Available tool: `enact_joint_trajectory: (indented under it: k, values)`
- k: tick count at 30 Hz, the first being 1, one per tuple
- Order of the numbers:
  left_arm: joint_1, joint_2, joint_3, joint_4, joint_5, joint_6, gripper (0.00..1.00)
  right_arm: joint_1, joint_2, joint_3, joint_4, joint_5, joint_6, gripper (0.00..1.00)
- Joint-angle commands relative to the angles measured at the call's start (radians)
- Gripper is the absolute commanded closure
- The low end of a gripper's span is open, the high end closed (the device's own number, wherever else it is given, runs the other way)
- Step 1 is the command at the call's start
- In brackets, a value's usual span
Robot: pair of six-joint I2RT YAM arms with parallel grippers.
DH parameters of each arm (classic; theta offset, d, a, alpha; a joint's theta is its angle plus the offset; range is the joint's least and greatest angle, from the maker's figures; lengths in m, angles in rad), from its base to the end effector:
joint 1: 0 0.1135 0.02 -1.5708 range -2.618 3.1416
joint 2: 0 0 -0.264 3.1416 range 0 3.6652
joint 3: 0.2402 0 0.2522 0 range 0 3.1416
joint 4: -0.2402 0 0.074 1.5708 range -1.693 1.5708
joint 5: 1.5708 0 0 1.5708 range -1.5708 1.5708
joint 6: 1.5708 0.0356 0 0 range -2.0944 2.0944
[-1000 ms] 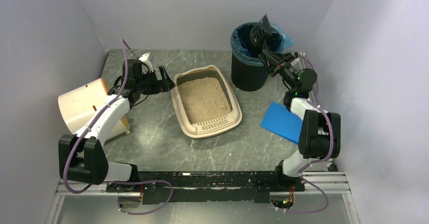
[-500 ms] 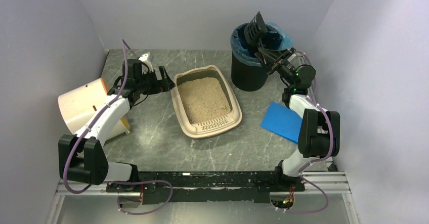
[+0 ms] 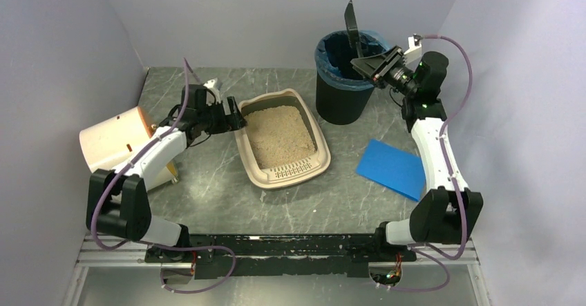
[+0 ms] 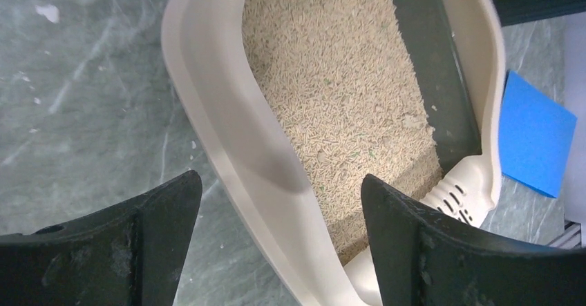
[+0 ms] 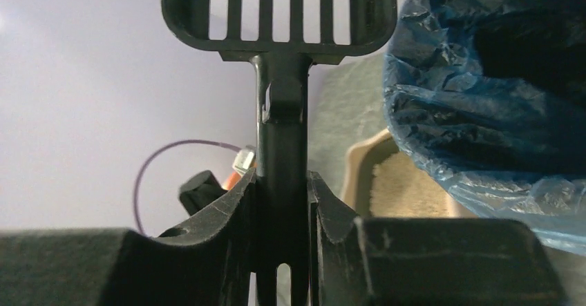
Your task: Clean the litter box
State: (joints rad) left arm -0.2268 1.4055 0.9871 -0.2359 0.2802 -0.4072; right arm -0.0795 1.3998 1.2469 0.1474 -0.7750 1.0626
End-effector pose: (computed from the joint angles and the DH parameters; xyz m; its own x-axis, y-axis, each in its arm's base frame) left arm 0.3005 -0.0794 0.2633 -0.7148 -0.2256 -0.6619 0.1599 0.8687 -0.4688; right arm 0.3267 -0.0010 0.3951 -0.5624 0.6709 -0.4832 -0.3070 0.3732 0.8755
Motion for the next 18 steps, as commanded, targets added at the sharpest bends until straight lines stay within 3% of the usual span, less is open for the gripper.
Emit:
enact_joint_trajectory:
  k: [1,7,10,15,18]
  values:
    - [-0.031,0.074,0.047,0.024,-0.023,-0.039,0.1,0.049,-0.061,0.054,-0.293,0.107,-0.314,1.0]
    - [-0.098,0.223,0.133,-0.008,-0.1,-0.036,0.11,0.138,-0.161,0.017,-0.347,0.163,-0.388,1.0]
    - [-0.13,0.277,0.188,-0.025,-0.116,-0.007,0.19,0.214,-0.198,0.008,-0.398,0.202,-0.437,1.0]
    - [-0.143,0.311,0.23,-0.044,-0.132,0.064,0.48,0.296,-0.261,0.002,-0.53,0.342,-0.544,1.0]
    - [-0.144,0.321,0.262,-0.056,-0.107,0.15,0.51,0.32,-0.275,0.014,-0.601,0.422,-0.597,1.0]
